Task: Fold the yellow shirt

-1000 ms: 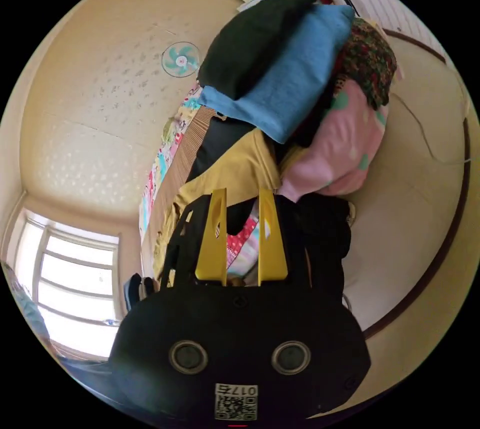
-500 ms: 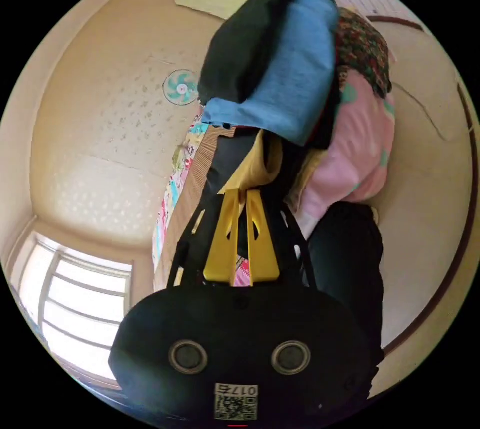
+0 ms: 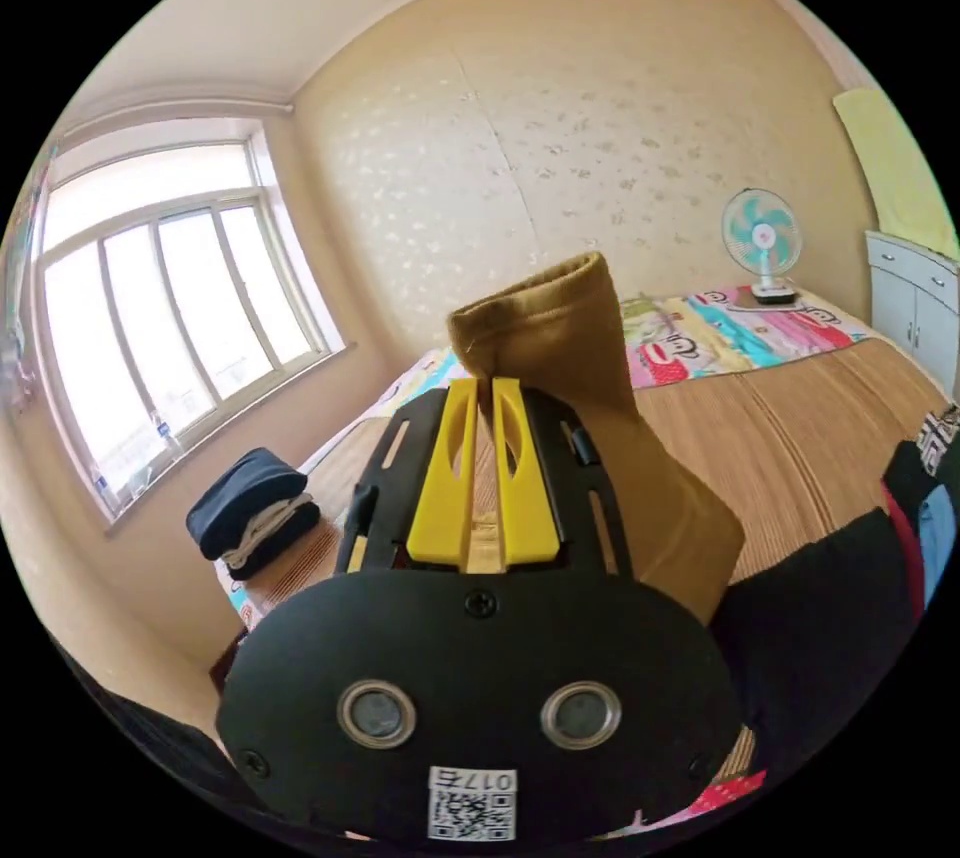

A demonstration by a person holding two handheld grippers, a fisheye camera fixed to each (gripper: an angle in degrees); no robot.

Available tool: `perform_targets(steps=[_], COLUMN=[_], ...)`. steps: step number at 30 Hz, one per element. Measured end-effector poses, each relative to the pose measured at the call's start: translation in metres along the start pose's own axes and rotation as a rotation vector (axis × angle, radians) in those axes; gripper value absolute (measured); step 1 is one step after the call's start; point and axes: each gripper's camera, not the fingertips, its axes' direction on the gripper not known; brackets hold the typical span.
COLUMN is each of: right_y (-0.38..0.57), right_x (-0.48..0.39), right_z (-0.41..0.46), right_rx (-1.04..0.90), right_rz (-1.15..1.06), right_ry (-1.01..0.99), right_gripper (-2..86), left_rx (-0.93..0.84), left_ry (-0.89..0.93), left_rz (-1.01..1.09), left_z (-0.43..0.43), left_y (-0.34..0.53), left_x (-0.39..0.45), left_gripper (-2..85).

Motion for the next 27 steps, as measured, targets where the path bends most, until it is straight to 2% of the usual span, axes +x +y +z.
perform_targets(steps=[3, 5, 7, 9, 10, 14, 17, 20, 25, 27], right_y=[0.061, 0.12, 0.204, 0.241, 0.245, 0.238, 0.238, 0.256, 0.307, 0.317], right_x=[-0.056, -0.089, -0.113, -0.112, -0.103, -0.076, -0.067, -0.045, 0.026, 0.06], right_z=[0.14, 0.206, 0.266, 0.272, 0.261, 0.263, 0.232, 0.175, 0.042, 0.002], right_rx=[-0.304, -0.486, -0.761, -0.806, -0.749, -0.854, -0.847, -0.789, -0.672, -0.685], right_rz=[-0.09, -0.211, -0.317, -0.316, -0.277, -0.179, -0.18, -0.193, -0.288, -0.25], right_ry=[-0.179, -0.211, -0.226, -0.261, -0.289, -0.471, -0.597, -0.473, -0.099, 0.044], right_gripper=[2.9, 3.0, 3.1, 3.6, 4.0, 7.2, 11.2, 10.1, 3.8, 2.6], left_rx=[-0.001, 0.0, -0.001, -0.002, -0.003, -0.004, -0.004, -0.004, -0.013, -0.027], left_ry=[0.006, 0.007, 0.014, 0.025, 0.034, 0.043, 0.049, 0.049, 0.028, 0.025], left_rz=[-0.003, -0.003, -0.002, -0.001, -0.001, 0.002, 0.003, 0.003, -0.006, -0.031], left_z=[0.0, 0.0, 0.001, 0.002, 0.003, 0.007, 0.01, 0.013, 0.024, 0.028], left_y=[0.001, 0.002, 0.003, 0.004, 0.004, 0.005, 0.006, 0.007, 0.005, 0.002], left_x=[0.001, 0.002, 0.002, 0.002, 0.001, 0.001, 0.001, 0.001, 0.005, 0.005], left_gripper=[-0.3, -0.3, -0.3, -0.3, -0.3, -0.4, -0.5, -0.5, -0.2, 0.3])
